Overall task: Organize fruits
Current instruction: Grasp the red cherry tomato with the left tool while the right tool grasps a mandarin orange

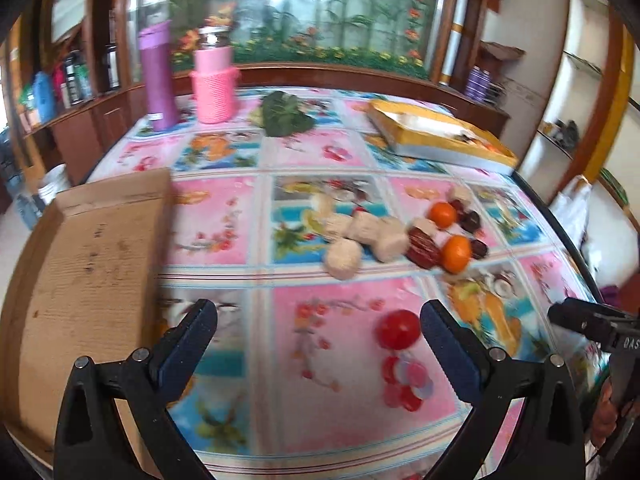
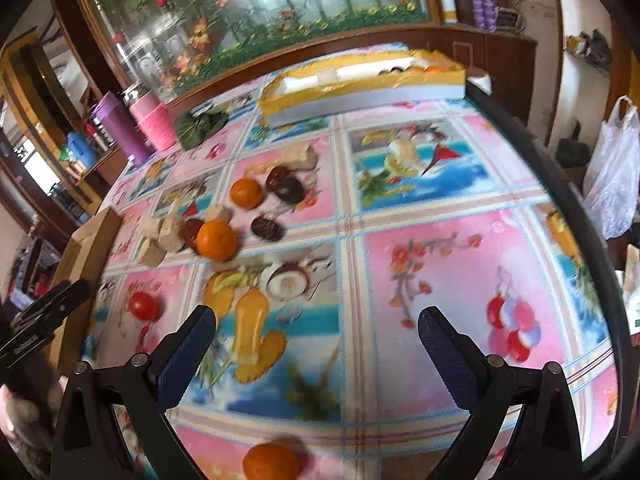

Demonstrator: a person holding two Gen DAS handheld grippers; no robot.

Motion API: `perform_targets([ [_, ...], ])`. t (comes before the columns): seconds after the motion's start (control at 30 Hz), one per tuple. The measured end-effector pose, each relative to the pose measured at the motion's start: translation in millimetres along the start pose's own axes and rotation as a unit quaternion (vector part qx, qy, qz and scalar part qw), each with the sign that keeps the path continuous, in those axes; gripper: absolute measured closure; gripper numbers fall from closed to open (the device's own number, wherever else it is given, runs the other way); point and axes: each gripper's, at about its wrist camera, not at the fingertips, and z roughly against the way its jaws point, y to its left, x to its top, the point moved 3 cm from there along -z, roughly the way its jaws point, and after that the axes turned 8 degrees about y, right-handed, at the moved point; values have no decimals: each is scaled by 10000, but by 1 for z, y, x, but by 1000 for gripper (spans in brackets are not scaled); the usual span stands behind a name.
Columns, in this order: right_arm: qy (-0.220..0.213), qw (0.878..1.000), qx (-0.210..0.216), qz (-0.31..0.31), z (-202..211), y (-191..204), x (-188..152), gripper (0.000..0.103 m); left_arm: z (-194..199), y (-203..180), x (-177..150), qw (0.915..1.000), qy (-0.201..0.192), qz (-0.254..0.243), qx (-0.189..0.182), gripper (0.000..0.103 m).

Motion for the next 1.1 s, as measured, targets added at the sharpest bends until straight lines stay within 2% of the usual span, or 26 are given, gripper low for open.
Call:
perform_targets([
  [0.03, 166, 9997, 155, 45, 0, 2, -7, 4, -4, -5, -1, 9999, 54, -98, -66, 3],
  [0.07, 273, 9992, 265, 125, 2, 4, -15, 4, -7, -10, -2, 9997, 108, -171, -122, 8],
  [0.1, 324, 9988, 286, 232, 5, 7, -24, 4, -11, -15, -2, 9993, 186, -242, -210, 14],
  [0.2, 357, 9979, 147, 515, 14, 16, -45, 6, -24, -26, -3, 9975, 394, -366, -462, 17],
  [0.37, 441, 9968, 135, 659, 12, 25, -64, 22, -39, -41, -5, 9960, 543, -575, -424, 18],
  [0.43, 474, 9960, -20, 757, 7, 28, -67, 27, -43, -45, -7, 9950, 640, -660, -403, 24],
  [0.5, 430, 9951, -185, 876, 5, 32, -71, 28, -48, -47, -11, 9937, 769, -713, -400, 42],
  [0.53, 413, 9943, -259, 946, 5, 33, -71, 31, -49, -47, -13, 9936, 785, -730, -349, 44],
  [0.57, 395, 9934, -339, 1022, 4, 36, -73, 35, -48, -48, -13, 9938, 753, -750, -310, 52],
  [0.6, 385, 9926, -408, 1079, 3, 37, -74, 36, -48, -47, -14, 9938, 754, -750, -315, 66],
  [0.63, 362, 9915, -503, 1143, 3, 39, -75, 38, -47, -47, -14, 9940, 739, -750, -280, 70],
  [0.7, 316, 9890, -691, 1269, 1, 43, -77, 45, -45, -43, -15, 9945, 748, -672, -306, 72],
  [0.77, 273, 9872, -789, 1356, 1, 46, -79, 64, -41, -38, -16, 9951, 748, -535, -375, 72],
  [0.83, 238, 9866, -805, 1399, 3, 49, -82, 70, -35, -31, -17, 9958, 715, -398, -420, 72],
  [1.1, 40, 9879, -723, 1370, 18, 58, -79, 71, 20, 21, -16, 9982, 261, 218, -503, 72],
])
